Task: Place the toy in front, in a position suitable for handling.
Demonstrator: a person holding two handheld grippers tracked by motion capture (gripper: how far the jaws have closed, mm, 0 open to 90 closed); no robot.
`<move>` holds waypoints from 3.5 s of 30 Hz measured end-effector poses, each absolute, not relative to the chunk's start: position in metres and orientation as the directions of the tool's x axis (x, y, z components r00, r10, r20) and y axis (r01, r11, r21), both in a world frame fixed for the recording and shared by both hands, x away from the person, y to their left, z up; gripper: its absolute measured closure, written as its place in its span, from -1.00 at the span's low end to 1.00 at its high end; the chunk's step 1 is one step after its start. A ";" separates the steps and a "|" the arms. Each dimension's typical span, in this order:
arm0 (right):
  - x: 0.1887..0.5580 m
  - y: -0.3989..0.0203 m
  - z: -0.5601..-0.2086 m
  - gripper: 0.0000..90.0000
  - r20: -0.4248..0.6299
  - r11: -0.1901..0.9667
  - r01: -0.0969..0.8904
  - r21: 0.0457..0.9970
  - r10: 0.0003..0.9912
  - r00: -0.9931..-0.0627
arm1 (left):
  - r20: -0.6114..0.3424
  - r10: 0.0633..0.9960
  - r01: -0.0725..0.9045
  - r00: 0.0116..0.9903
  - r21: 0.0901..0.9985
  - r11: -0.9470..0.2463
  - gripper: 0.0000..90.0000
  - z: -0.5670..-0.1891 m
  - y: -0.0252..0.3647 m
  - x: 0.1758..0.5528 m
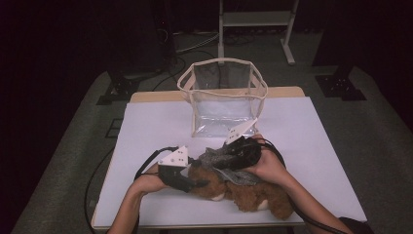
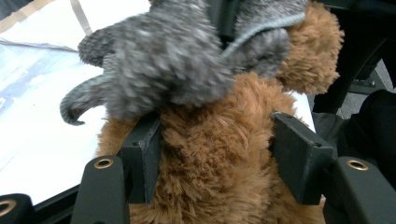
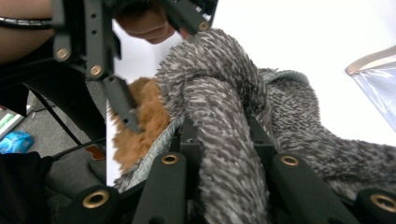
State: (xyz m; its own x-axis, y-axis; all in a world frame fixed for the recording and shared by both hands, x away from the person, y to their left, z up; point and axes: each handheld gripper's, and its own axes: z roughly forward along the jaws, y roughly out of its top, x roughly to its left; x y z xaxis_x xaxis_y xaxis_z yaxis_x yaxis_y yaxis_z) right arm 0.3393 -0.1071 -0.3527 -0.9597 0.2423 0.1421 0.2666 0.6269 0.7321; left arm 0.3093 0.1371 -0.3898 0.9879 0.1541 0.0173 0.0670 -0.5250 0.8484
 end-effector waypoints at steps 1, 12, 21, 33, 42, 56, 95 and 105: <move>0.339 -0.107 -0.353 0.64 0.142 0.627 0.267 0.732 0.242 -0.960 | 0.015 0.150 0.066 0.989 0.851 -0.520 -0.14 -0.390 0.137 0.309; 0.334 -0.183 -0.342 0.64 0.144 0.581 0.347 0.737 0.367 -0.919 | 0.027 0.147 0.055 0.989 0.847 -0.529 -0.15 -0.389 0.135 0.308; 0.327 -0.202 -0.342 0.63 0.152 0.557 0.365 0.746 0.390 -0.908 | 0.061 0.149 0.034 0.987 0.822 -0.568 -0.15 -0.385 0.130 0.306; 0.328 -0.181 -0.359 0.63 0.183 0.536 0.358 0.765 0.353 -0.918 | 0.032 0.225 0.107 0.974 0.808 -0.579 -0.64 -0.382 0.126 0.314; 0.310 -0.211 -0.360 0.63 0.205 0.487 0.374 0.789 0.365 -0.908 | 0.031 0.168 0.074 0.985 0.807 -0.586 -0.43 -0.384 0.122 0.311; 0.313 -0.214 -0.366 0.64 0.217 0.453 0.399 0.797 0.400 -0.890 | 0.018 0.160 0.080 0.987 0.805 -0.588 -0.54 -0.383 0.129 0.314; 0.318 -0.237 -0.361 0.63 0.240 0.392 0.410 0.824 0.413 -0.878 | 0.122 0.158 0.026 0.980 0.708 -0.705 -0.28 -0.357 0.072 0.355; 0.359 -0.201 -0.337 0.62 0.209 0.422 0.381 0.823 0.400 -0.892 | 0.206 0.173 -0.033 0.963 0.728 -0.685 -0.35 -0.355 0.107 0.357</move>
State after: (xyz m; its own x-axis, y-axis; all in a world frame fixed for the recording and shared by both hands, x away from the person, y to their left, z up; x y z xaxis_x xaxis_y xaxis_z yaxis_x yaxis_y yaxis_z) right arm 0.3586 -0.2014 -0.3369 -0.8924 0.4001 0.2085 0.3813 0.4216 0.8227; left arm 0.3573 0.1070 -0.3553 0.9631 0.1729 0.2062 -0.0328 -0.6853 0.7275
